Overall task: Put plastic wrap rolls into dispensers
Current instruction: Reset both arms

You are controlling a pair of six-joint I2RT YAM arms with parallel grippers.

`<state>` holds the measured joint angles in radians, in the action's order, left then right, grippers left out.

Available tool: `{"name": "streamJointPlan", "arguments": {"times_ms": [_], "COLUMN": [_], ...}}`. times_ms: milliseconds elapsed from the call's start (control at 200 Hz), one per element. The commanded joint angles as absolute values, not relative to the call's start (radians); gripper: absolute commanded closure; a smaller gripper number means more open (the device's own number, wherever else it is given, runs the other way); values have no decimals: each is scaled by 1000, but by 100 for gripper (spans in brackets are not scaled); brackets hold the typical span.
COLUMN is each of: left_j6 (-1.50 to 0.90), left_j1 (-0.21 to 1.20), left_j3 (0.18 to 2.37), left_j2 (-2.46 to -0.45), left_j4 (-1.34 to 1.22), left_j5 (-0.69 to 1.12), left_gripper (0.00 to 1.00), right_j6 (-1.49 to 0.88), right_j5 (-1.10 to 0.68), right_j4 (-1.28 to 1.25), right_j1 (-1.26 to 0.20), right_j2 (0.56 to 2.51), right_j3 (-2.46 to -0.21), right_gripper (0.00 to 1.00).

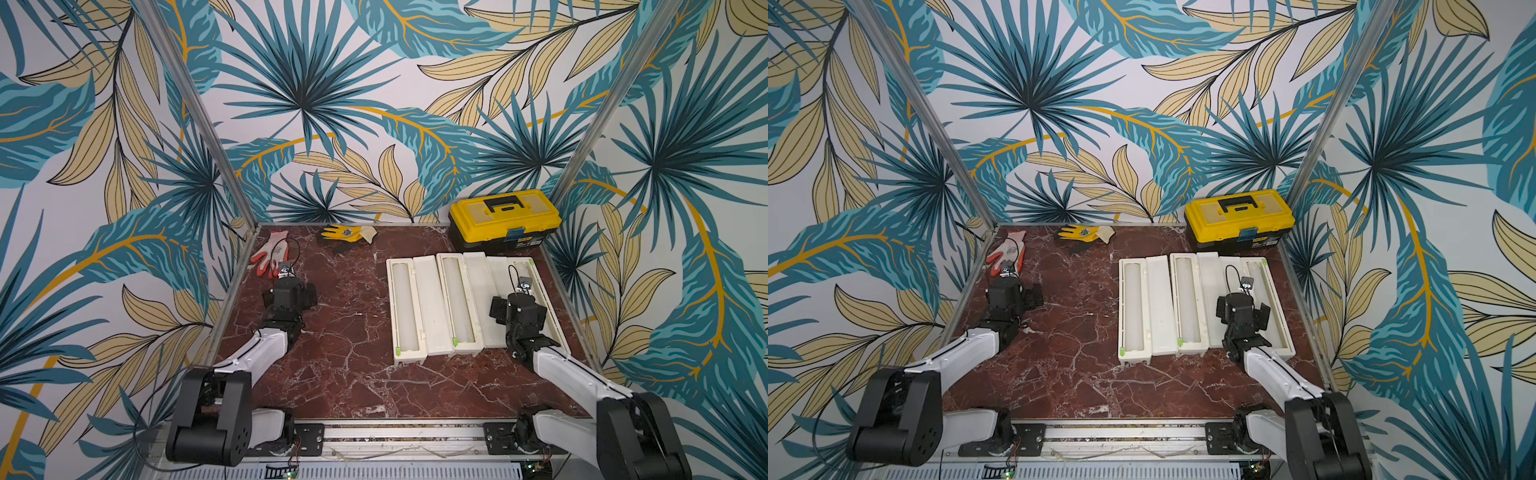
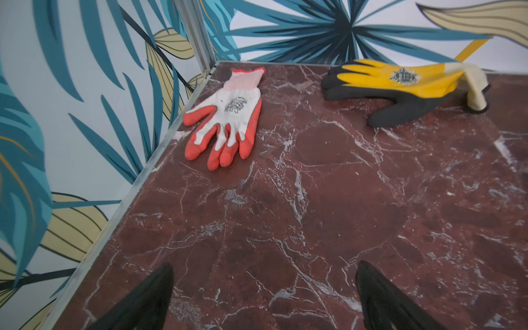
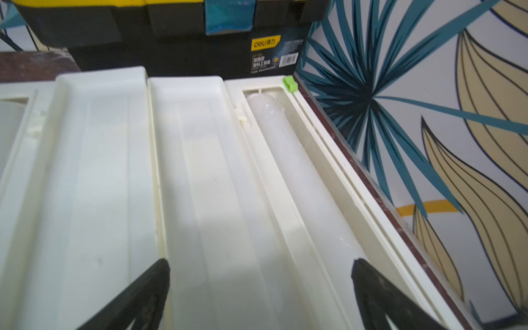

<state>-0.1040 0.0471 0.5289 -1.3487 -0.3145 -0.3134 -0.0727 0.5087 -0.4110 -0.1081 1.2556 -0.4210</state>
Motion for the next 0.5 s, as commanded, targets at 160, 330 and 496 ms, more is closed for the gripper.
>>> {"name": "streamJointPlan", "arguments": {"times_ms": [160,330,496], "left_j6": [-28,-34,-34], "left_j1": [15,13,8], "left_j3": [390,397,405], "left_j2": [-1535,-1523,-1525], "left_j4": [-889,-858,-844], "left_j5": [-179,-175,-161], "left_gripper": [0,0,0], "right_j6": [-2,-3,-13], "right_j5": [305,212,200], "right_j4": [-1071,-834,-806], "right_j1": [-33,-17,-9], "right_j2": [1507,1473,1480], "right_j3": [-299,-387,-406], "right_gripper": [1,1,1]}}
